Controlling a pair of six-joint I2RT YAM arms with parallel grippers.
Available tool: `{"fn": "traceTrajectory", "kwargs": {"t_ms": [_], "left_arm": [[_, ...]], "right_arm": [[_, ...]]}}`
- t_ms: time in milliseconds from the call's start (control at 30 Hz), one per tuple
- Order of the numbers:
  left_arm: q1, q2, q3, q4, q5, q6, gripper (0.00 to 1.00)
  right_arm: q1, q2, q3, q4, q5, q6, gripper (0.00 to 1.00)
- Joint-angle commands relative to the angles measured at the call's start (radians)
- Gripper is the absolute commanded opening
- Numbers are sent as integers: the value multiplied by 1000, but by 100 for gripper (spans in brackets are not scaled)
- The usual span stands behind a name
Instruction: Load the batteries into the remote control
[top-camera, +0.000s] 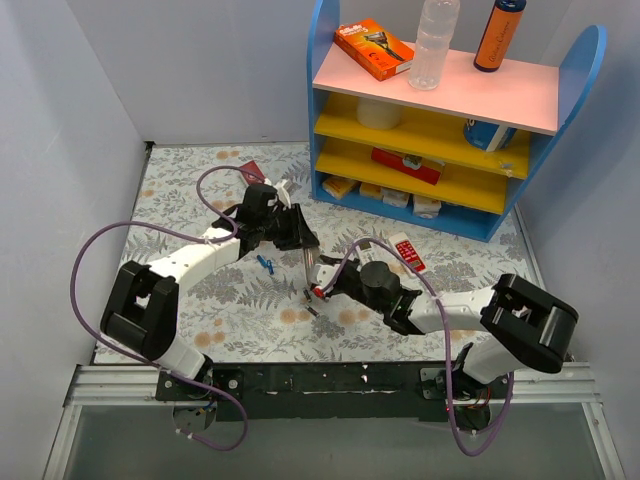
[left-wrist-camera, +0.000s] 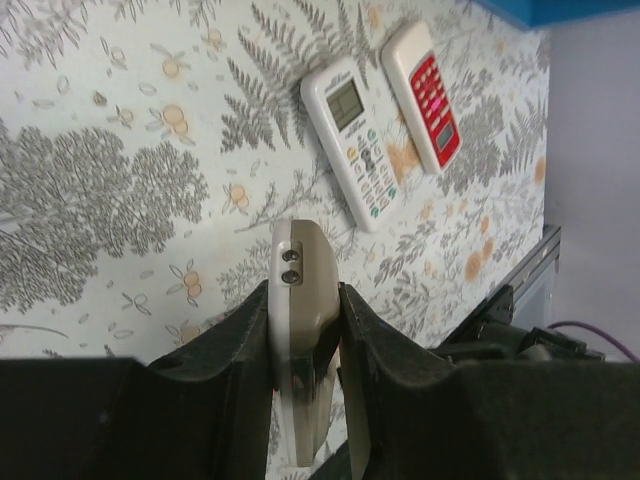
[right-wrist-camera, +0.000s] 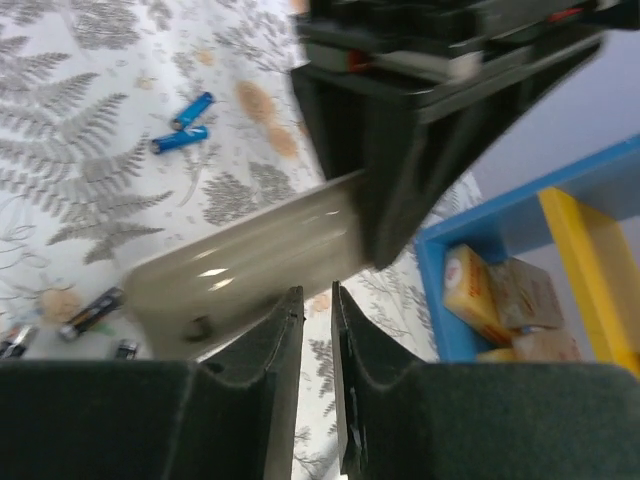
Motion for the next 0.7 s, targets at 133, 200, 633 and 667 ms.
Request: {"fn": "traceTrajectory", "kwargs": {"t_ms": [133, 200, 633, 667], "left_arm": [[-26, 37, 71, -140, -21, 54, 0], [-25, 40, 81, -149, -63, 61, 0], [-10, -29, 71, -116, -57, 103, 0], [-11, -33, 63, -111, -52, 97, 0]], "right_arm": [[-44, 56, 40, 176, 40, -22, 24], [-44, 57, 40, 161, 27, -13, 25], [-44, -127, 21, -146, -206, 95, 65], [-44, -129, 18, -146, -207, 95, 65]]}}
